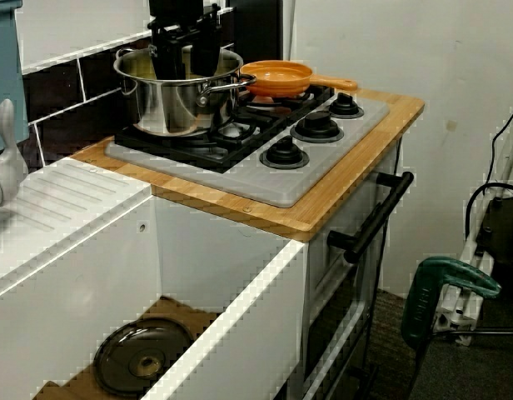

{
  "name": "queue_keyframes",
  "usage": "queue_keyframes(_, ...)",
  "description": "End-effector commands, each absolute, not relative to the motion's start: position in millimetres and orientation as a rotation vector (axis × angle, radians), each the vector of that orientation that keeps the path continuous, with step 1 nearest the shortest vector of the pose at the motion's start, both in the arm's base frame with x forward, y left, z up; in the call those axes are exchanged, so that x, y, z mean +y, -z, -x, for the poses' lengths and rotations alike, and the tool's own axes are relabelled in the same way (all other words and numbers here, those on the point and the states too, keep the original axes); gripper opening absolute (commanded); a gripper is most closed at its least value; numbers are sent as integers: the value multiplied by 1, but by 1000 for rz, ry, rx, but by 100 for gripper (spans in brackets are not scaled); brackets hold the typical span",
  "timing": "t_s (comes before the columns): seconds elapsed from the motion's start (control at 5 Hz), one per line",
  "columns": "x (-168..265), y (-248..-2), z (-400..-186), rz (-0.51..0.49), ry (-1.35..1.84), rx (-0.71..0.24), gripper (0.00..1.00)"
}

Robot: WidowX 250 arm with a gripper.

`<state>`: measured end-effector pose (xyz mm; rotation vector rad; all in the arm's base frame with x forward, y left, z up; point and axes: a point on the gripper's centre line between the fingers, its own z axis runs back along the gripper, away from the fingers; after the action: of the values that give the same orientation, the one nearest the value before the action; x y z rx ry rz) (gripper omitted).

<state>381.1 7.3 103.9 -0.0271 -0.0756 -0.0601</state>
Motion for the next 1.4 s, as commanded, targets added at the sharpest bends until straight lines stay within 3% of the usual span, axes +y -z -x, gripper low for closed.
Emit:
queue_keyframes(0.0,5,-153,-386,47,67,-189,100)
queue_keyframes(0.8,1,-145,-390,87,-8,-180,100)
queue_keyframes(1.2,-1,-139,-396,190,37,-169,100)
